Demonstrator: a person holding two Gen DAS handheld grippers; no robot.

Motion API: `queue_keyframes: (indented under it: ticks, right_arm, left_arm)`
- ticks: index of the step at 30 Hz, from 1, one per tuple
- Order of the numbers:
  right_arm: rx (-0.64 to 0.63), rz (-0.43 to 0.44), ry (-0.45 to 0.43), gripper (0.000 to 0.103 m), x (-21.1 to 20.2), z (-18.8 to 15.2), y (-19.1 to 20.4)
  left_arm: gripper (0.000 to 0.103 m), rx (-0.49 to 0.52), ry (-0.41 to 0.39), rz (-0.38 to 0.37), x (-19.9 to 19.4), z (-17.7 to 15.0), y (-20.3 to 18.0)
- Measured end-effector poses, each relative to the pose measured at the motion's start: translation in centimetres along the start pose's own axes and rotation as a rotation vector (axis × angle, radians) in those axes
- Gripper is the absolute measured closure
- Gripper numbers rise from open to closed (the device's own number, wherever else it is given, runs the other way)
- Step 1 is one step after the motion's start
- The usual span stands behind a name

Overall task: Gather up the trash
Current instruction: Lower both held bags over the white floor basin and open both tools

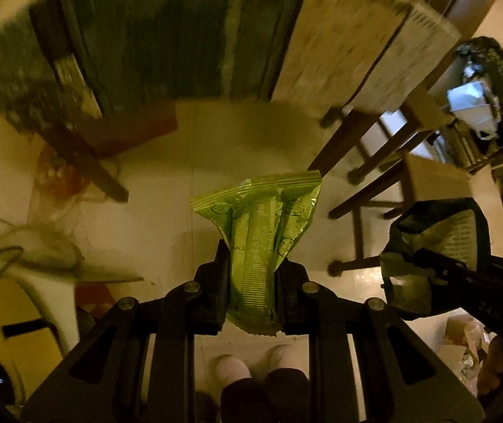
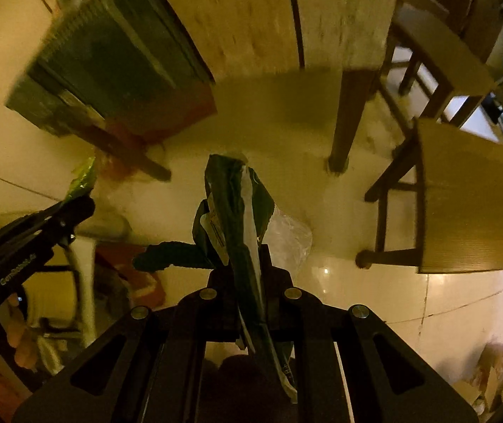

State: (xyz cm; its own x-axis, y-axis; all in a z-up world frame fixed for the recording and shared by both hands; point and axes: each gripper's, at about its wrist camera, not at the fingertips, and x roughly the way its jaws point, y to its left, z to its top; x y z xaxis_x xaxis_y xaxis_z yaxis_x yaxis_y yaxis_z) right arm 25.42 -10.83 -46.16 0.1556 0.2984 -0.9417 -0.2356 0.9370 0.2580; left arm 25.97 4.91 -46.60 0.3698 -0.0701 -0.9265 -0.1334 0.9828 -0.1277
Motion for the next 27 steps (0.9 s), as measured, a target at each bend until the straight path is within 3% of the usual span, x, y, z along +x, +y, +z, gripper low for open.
queue_keyframes:
  ticks: [9, 16, 18, 20, 22, 27]
  right_arm:
    - [-0.044, 0.028, 0.094, 0.096, 12.6, -0.1, -0.8]
    - [-0.086, 0.041, 0.13, 0.094, 19.7, -0.2, -0.6]
    - [-0.089, 0.032, 0.173, 0.085, 21.5, -0.2, -0.7]
    - [-0.075, 0.034, 0.184, 0.061, 22.0, -0.1, -0.8]
    - [-0.061, 0.04, 0.17, 0.048, 21.8, -0.3, -1.1]
    - [-0.065, 0.011, 0.161, 0.046, 20.6, -0.3, -1.6]
  left_arm:
    - [0.082, -0.032, 0.101, 0.021, 12.2, -3.8, 2.6]
    - [0.082, -0.056, 0.136, 0.021, 17.5, -5.4, 3.9]
    - [0.082, -0.059, 0.143, 0.028, 18.6, -5.7, 4.2]
    - [0.082, -0.061, 0.149, 0.035, 19.6, -5.9, 4.4]
    - [0.082, -0.07, 0.16, 0.032, 20.4, -5.8, 4.4]
    - [0.082, -0.06, 0.19, 0.013, 21.8, -5.6, 3.7]
